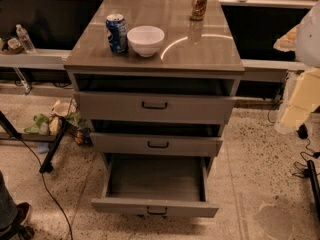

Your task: Close bottom drawer

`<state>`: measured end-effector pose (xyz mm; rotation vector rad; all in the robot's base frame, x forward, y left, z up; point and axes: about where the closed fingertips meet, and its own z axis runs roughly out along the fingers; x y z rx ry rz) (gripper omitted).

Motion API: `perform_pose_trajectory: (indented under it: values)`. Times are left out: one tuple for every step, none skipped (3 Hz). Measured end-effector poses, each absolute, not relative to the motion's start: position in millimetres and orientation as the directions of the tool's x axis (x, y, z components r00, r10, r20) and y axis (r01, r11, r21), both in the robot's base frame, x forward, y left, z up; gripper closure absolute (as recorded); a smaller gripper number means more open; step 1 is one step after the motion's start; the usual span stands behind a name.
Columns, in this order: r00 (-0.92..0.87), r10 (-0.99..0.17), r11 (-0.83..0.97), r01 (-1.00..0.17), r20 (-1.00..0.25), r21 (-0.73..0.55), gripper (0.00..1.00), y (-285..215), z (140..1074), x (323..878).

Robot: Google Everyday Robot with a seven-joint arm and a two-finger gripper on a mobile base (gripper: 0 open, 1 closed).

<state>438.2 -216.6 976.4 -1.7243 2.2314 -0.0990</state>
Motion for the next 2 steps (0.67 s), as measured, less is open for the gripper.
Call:
perform_pose_trajectory:
  values:
    - [-0.221, -0.953, 0.270, -0.931, -0.207, -0.246, 0.00, -216.6, 976.4, 438.2]
    - [-0.229, -0.951, 0.276, -0.932, -0.208, -0.234, 0.00, -213.8, 953.5, 433.2]
